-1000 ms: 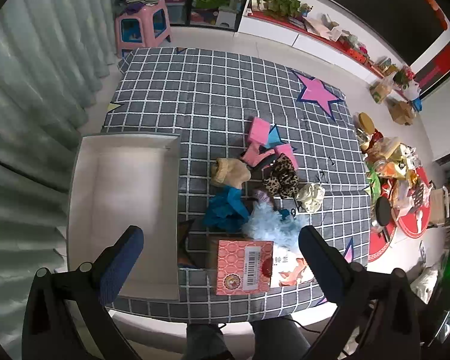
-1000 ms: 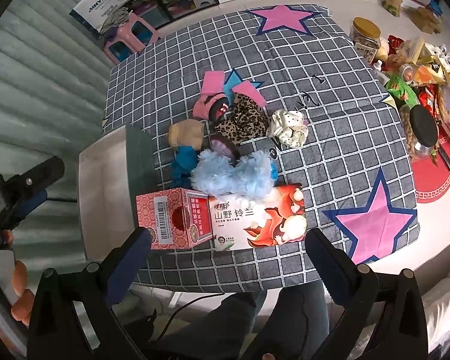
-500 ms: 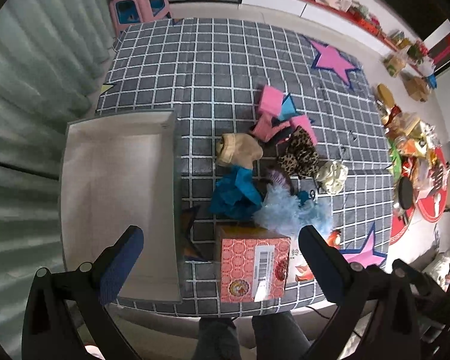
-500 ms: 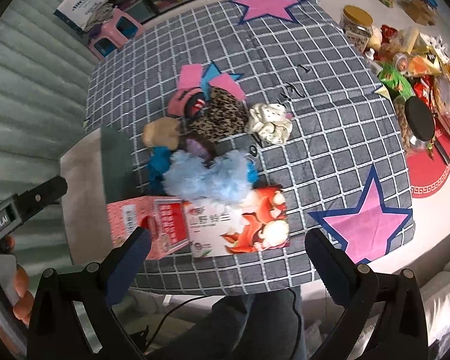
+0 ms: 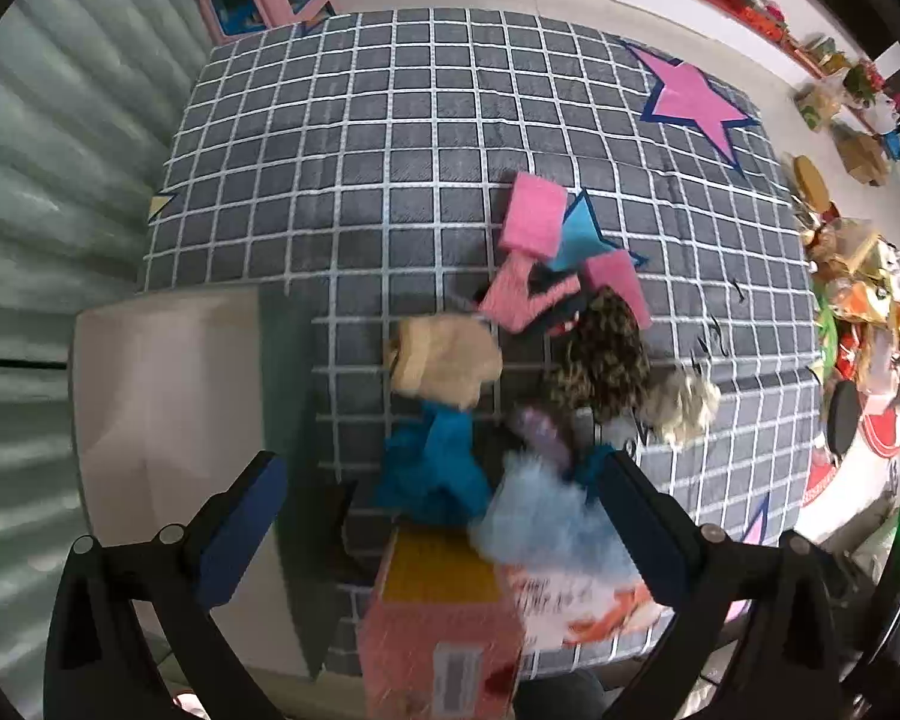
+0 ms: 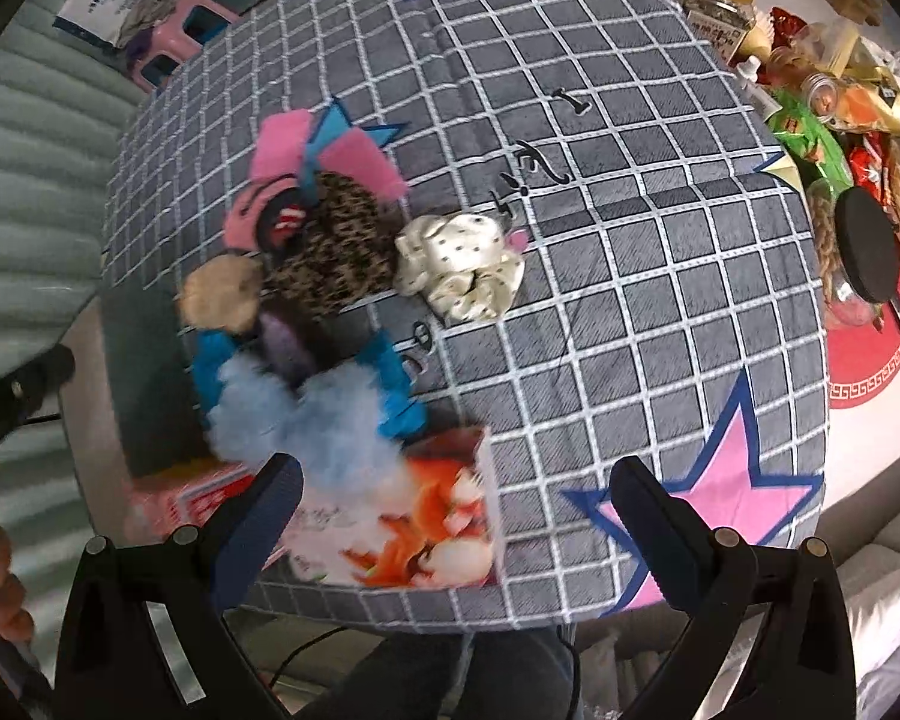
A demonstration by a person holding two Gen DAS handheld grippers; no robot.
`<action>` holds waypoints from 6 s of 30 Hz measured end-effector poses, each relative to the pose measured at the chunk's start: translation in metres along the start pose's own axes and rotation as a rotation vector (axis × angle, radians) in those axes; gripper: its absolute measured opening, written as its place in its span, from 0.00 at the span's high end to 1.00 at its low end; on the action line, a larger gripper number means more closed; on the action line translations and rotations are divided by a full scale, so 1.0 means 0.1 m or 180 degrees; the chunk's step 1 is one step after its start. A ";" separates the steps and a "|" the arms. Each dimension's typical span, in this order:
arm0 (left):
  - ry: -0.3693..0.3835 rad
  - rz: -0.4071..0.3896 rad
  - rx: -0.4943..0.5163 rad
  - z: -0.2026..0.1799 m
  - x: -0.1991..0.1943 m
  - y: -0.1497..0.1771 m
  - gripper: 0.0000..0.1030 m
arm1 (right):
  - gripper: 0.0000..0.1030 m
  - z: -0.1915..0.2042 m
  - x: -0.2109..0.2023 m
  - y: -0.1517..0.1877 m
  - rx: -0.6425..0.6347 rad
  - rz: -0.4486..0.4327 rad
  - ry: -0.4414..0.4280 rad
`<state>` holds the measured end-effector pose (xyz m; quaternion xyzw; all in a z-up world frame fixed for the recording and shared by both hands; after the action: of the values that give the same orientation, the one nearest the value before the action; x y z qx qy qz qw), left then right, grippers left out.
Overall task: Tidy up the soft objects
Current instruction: 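Grasp the white polka-dot scrunchie with the right tool while the left tool grasps pink foam, then lift the pink foam with the left tool while the right tool lifts the scrunchie, then carry both items over the white box and lower them inside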
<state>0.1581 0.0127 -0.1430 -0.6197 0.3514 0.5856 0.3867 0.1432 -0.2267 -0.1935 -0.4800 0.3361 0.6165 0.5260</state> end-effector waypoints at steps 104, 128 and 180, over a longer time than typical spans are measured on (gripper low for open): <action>0.0646 -0.0241 0.1520 -0.37 -0.32 2.10 0.50 | 0.60 0.16 -0.07 0.90 -0.0413 -0.0209 0.0048; 0.0437 -0.0693 0.0346 1.39 -0.55 2.22 0.50 | 0.60 1.69 0.16 1.50 -0.1541 -0.0007 -0.0092; -0.0190 -0.0513 -0.0686 2.77 0.35 1.48 0.50 | 0.60 3.50 0.69 0.89 -0.2253 0.0038 -0.0276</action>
<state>-0.0965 0.1930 -0.1922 -0.6662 0.2238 0.6052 0.3740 -0.0260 0.0984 -0.1574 -0.6039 0.0818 0.7175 0.3372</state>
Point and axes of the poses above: each gripper's, at about its wrist camera, not at the fingertips, and x roughly the way its jaws point, z to its left, y to its underside, the point moved 4 cm from there along x, roughly the way its jaws point, and after that the axes turned 9 degrees about -x, right-handed, at the moved point
